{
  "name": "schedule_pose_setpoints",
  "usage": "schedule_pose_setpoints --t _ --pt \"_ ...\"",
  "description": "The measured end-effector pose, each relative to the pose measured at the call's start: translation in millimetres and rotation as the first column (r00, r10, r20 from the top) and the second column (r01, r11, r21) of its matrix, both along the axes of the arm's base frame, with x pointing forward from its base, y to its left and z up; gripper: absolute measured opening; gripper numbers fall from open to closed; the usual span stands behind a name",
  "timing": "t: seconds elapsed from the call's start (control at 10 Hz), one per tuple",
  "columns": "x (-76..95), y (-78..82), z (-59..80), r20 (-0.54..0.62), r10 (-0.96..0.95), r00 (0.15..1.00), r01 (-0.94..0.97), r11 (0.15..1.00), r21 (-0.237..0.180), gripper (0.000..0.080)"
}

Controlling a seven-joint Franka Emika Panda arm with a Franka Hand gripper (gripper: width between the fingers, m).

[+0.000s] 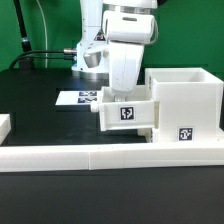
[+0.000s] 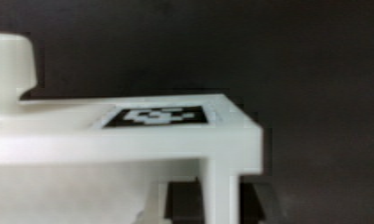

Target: Assemble drawer

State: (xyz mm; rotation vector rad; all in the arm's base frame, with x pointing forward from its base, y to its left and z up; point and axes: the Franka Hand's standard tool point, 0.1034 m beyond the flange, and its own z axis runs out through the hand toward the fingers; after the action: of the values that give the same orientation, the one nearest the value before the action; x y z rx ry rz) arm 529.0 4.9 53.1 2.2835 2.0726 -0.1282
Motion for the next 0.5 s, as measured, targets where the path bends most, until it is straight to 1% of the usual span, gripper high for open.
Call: schedule_pose_setpoints --t 0.4,0.5 --pt "0.1 0.2 -0.3 0.001 0.0 1.0 0.0 1.0 0.001 0.0044" --pt "2.3 0.2 0.3 -0.003 0.002 1.0 -0.002 1.0 -0.003 0.0044"
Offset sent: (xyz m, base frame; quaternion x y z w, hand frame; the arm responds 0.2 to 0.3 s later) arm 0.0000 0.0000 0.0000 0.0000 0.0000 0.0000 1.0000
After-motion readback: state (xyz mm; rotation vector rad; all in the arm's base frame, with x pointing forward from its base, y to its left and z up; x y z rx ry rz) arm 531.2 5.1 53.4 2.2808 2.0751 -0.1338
